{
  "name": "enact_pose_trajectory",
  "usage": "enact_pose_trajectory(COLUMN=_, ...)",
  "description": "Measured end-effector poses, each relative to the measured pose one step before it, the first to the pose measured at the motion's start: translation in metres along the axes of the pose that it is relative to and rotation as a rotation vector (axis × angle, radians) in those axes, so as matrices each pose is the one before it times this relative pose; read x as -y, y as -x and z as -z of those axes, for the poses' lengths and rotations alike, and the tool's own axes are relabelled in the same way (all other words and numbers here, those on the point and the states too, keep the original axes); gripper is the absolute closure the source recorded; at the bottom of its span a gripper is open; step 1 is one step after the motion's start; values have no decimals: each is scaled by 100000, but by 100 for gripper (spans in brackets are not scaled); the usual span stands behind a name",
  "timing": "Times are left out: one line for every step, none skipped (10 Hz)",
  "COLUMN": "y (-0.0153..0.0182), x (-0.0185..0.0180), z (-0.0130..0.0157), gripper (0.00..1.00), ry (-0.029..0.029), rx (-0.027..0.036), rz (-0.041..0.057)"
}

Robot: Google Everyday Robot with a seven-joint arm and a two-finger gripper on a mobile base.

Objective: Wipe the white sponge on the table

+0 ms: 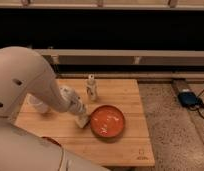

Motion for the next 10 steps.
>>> enact_pose_trajectory(y=-687, x=-5, z=-21, gripper=100, ry=-1272, rx=-275, rz=624)
enact_pose_trajectory(y=-677, x=-103, z=81, gripper=100, ry=-951, rx=-117, rz=802)
enact_pose_trajectory(y=-1704, x=-264, z=403, gripper=100, ry=-1871, rx=-40, rz=2816)
enact_pose_trajectory(y=-780, x=-297, z=320, gripper=100, ry=-578, rx=323, rz=1657)
enact_pose_trajectory(y=-733, x=-409, z=410, gripper=100, ry=-213, rx=598, rz=1682)
enact_pose_trajectory(y=-718, x=-591, z=807, gripper=100, ry=414, rx=1036, rz=2064)
enact_pose_trajectory(y=-607, x=-126, z=799, gripper=100, ry=379, rx=332, rz=2058)
enact_pose_trajectory(y=-365, x=37, z=447, gripper=100, ry=320, rx=38, rz=1248)
enact_pose_trajectory(y=-415, x=-377, z=589, gripper=100, ry=739, rx=377, rz=1985)
enact_pose_trajectory(y=-519, x=-945, z=858, gripper=100, ry=1654, rx=878, rz=2670)
